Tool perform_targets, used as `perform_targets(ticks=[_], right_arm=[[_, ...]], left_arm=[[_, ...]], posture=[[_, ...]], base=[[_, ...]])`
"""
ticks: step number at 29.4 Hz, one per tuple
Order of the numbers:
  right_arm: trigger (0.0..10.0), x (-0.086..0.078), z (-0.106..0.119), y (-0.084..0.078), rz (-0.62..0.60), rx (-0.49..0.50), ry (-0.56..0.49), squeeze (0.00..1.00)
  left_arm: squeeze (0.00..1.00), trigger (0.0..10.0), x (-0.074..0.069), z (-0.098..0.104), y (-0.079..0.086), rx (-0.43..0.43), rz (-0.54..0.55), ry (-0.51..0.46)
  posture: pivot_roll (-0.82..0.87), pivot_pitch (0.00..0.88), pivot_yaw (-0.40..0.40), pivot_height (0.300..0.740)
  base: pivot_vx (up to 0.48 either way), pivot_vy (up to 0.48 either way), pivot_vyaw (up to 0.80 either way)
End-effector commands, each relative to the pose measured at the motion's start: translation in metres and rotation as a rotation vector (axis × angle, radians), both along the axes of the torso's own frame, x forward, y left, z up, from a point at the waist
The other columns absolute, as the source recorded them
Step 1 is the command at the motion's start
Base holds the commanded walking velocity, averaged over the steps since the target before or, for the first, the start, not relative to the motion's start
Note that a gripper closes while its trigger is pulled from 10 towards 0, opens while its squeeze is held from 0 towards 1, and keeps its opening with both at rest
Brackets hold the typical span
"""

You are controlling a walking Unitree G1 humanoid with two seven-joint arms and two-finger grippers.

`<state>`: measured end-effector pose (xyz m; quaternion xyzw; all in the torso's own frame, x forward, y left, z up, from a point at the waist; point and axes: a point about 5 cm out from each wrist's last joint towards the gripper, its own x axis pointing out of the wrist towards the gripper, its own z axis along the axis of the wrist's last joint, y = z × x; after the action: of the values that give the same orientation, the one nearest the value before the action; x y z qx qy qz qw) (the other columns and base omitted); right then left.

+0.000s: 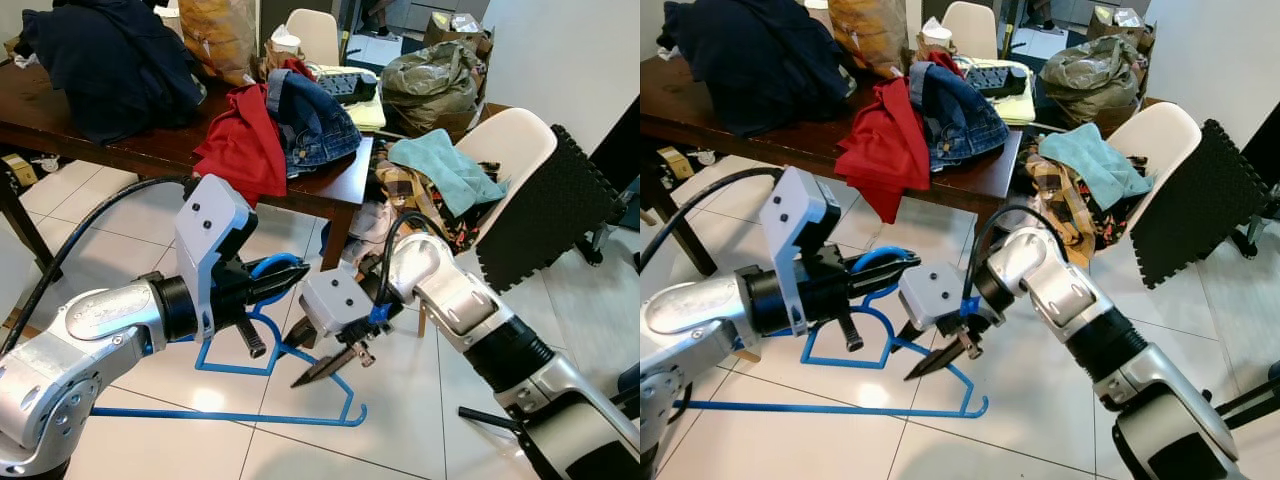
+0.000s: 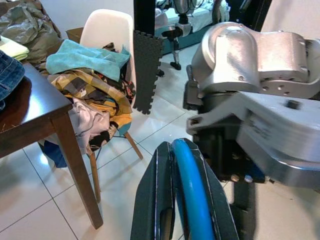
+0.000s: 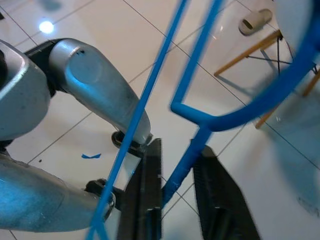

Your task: Hang hanger

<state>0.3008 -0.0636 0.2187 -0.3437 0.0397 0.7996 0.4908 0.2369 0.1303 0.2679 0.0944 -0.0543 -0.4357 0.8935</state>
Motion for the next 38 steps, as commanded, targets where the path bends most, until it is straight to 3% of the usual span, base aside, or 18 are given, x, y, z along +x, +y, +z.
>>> perform_targets(ticks=[1,19,20,21,22,31,38], right_arm=[[0.0,-0.007,-0.005,0.004,0.074,-0.026,0.014,0.00],[0.0,-0.001,-0.004,0.006,0.032,-0.002,-0.004,0.00],[4.0,-0.001,-0.003,0.006,0.030,0.007,-0.003,0.00],[4.0,-0.001,-0.003,0.006,0.030,0.007,-0.003,0.00],[10.0,0.000,-0.003,0.006,0.024,0.016,0.001,0.00],[10.0,0.001,-0.002,0.005,0.018,0.020,0.000,0.00],[10.0,0.006,-0.002,0.008,-0.024,0.037,-0.045,0.00]], left_arm=[[0.00,10.0,0.006,0.001,0.011,0.011,0.104,-0.022],[0.00,10.0,0.022,0.007,0.029,-0.034,0.296,-0.076],[0.00,10.0,0.021,0.008,0.029,-0.045,0.283,-0.078],[0.00,10.0,0.021,0.008,0.029,-0.045,0.283,-0.078],[1.00,10.0,0.017,0.011,0.031,-0.076,0.251,-0.079],[1.00,10.0,0.006,0.007,0.036,-0.030,0.192,-0.057],[1.00,10.0,-0.010,-0.001,0.053,0.018,0.157,-0.011]], posture=[[0.10,0.107,-0.124,0.740],[0.10,0.106,-0.124,0.740],[0.10,0.105,-0.123,0.740],[0.10,0.105,-0.123,0.740],[0.10,0.104,-0.123,0.740],[0.10,0.108,-0.123,0.740],[0.10,0.106,-0.122,0.740]], base=[[0.000,0.000,0.00],[0.000,0.000,0.00],[0.000,0.000,0.00],[0.000,0.000,0.00],[0.000,0.000,0.00],[0.000,0.000,0.00],[0.000,0.000,0.00]])
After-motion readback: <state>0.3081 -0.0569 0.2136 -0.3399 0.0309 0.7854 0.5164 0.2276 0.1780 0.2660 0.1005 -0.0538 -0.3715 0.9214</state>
